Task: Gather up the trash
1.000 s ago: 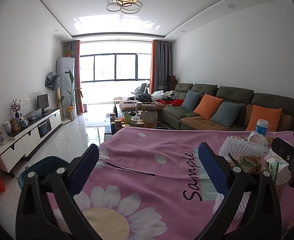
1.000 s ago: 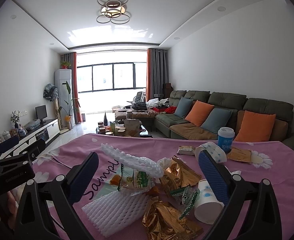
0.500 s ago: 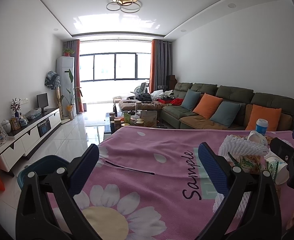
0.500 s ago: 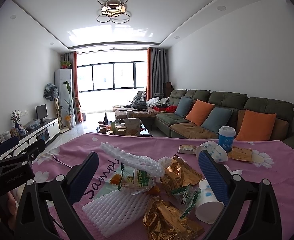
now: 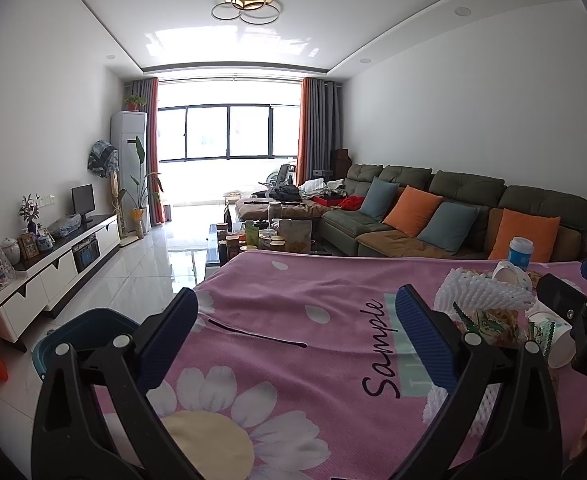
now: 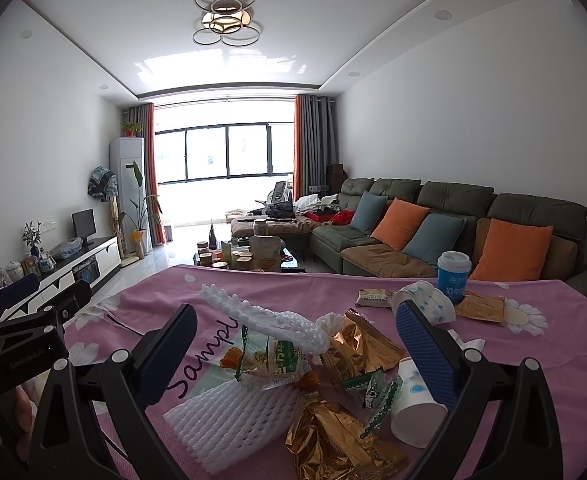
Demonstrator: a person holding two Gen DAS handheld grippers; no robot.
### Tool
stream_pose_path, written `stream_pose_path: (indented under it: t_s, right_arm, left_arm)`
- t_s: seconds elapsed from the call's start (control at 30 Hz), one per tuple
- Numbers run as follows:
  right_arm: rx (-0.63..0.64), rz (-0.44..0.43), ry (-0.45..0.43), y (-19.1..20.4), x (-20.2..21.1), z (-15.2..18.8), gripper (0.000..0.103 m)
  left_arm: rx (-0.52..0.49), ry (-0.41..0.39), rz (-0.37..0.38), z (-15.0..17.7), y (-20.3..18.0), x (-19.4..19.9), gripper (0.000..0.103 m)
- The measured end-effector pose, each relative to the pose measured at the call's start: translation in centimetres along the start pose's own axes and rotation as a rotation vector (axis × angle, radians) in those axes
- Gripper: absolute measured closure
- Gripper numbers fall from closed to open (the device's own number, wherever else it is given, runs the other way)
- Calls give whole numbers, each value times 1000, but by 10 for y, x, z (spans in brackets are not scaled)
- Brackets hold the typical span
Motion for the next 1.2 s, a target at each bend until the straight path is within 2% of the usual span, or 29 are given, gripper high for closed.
stream_pose_path:
  t_s: [0.3,0.53,0.67,0.8,0.87,0.93,1.03,1.07,1.1,1.17,1.2]
  right_arm:
    - [-1,-1,5,-3,0,1,7]
    - [-7,0,26,-9,-4,5,7]
    - [-5,-22,57,-10,-11,9,7]
    - [-20,-73,103,-10,-25,15,8]
    - [-18,-88,133,-9,-33,18,18]
    - [-10,-99,154,-8,-39,21,21]
    - [2,-113,184,-6,-48,24,34]
    - [1,-116,191,-6,-50,25,36]
    - [0,-121,198,-6,-52,25,38]
    - [2,-129,209,-8,-56,26,51]
    - [-1,-139,216,-8,-58,26,55]
  left_arm:
    - [-3,9,14,2,0,2,6]
    - [-27,36,71,9,-14,-1,6]
    - [-55,75,164,19,-34,-3,6]
    - [-82,158,288,37,-56,-8,6]
    - [-103,202,348,48,-67,-9,6]
    - [-128,229,381,57,-77,-10,6]
    - [-148,283,446,72,-92,-13,7]
    - [-153,304,470,77,-96,-14,10]
    - [-154,325,484,82,-100,-14,17]
    - [-165,371,512,93,-106,-18,25]
    - [-172,396,523,100,-110,-22,33]
Point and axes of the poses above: each gripper's, at about its wrist camera, not at the fingertips, and x roughly against the way its jaws point, y to its left, z to its underside, the point moved 10 cm from there along -x, roughly the way its jaws point, and after that the axes turned 4 degrees about -z, right-handed, at the moved point
